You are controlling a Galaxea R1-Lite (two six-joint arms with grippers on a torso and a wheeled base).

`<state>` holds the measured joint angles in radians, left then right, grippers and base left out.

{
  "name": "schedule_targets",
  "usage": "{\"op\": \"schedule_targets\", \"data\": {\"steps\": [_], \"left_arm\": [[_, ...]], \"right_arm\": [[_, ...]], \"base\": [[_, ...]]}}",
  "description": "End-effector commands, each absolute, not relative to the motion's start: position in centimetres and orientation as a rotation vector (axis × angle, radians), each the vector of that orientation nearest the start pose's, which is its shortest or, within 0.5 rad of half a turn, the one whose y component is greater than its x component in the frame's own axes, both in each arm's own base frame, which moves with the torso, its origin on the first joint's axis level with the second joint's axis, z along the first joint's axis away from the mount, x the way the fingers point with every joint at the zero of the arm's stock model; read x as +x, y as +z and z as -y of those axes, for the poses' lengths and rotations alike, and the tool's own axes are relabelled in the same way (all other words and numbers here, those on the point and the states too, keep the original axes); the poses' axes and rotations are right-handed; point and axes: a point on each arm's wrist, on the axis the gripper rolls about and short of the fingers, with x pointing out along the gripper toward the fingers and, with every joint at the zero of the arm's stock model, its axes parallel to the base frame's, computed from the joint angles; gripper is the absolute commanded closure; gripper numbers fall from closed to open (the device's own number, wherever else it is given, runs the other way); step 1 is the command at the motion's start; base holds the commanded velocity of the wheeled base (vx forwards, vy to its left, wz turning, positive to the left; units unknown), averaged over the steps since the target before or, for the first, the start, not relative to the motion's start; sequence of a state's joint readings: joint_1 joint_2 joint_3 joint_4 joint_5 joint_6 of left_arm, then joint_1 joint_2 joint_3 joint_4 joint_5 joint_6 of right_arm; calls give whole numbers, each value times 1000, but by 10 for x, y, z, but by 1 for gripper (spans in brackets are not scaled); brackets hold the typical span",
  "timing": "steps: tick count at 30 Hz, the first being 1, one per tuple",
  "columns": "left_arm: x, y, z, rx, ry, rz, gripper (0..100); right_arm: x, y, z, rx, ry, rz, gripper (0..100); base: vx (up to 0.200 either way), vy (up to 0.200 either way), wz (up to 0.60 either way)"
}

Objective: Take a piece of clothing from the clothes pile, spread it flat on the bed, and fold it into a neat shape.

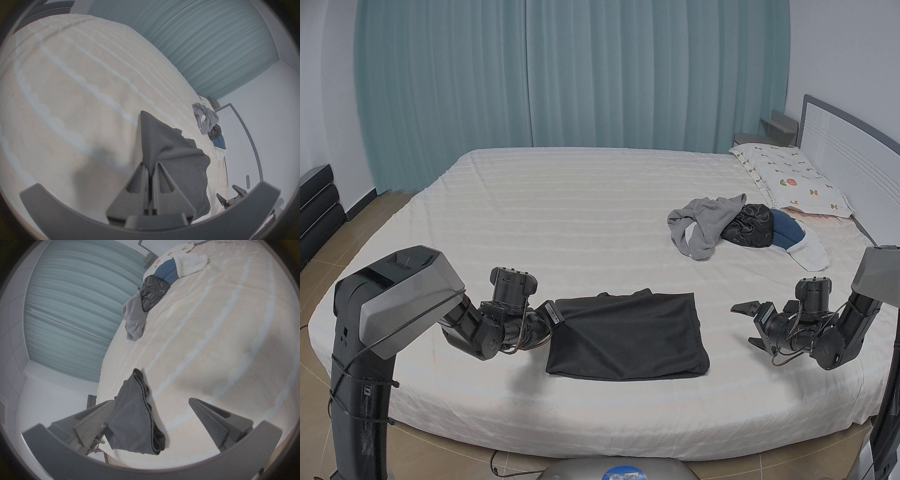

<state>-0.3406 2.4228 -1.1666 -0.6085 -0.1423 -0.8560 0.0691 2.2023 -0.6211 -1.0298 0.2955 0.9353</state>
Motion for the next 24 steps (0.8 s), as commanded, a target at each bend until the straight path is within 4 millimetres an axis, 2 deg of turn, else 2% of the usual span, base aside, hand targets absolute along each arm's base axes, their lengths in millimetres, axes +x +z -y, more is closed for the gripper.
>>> {"op": "schedule_targets", "data": {"steps": [1,24], "left_arm": [[406,-5,145,-746,-154,-803,100],[407,-2,127,-762,-116,-794,100]], "right_arm": [[336,11,-30,964,69,-684,0],[335,9,-30,962,65,-692,0]], "base": [[0,200,0],[0,200,0]]}}
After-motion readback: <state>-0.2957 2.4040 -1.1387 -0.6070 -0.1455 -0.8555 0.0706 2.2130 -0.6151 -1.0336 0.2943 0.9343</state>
